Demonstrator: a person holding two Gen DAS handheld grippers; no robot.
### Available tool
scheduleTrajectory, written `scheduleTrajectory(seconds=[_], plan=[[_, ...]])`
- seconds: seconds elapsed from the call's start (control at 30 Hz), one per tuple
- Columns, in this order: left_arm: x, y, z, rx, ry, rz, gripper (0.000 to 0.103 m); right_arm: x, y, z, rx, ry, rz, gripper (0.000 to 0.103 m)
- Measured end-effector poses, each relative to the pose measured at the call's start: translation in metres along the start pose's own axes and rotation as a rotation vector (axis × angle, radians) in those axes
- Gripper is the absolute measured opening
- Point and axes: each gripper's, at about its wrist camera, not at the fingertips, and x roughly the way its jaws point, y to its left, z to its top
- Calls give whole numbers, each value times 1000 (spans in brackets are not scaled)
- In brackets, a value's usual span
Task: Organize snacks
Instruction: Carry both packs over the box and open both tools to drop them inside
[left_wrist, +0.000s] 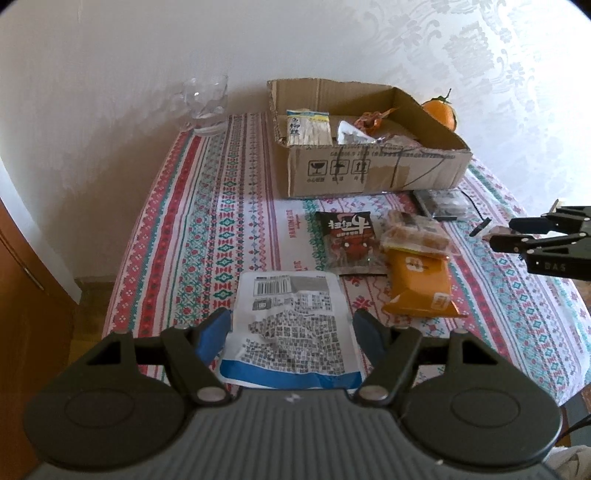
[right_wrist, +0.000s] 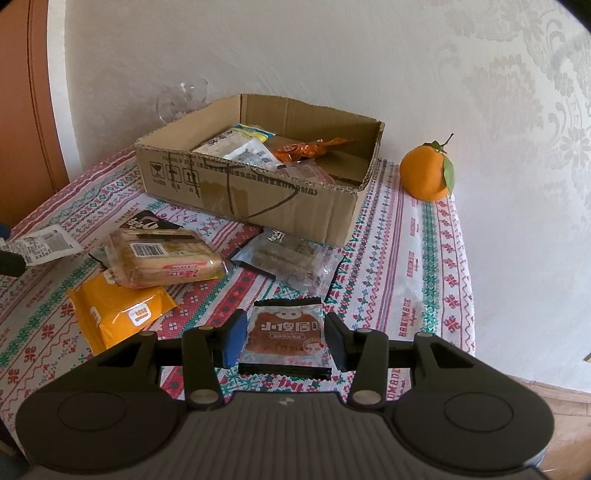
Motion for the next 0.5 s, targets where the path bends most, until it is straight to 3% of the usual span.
scheduleTrajectory(seconds=[0.5], plan=[[-22, -7, 25, 45, -73, -58, 73, -25, 0, 15, -17, -59, 24, 51]])
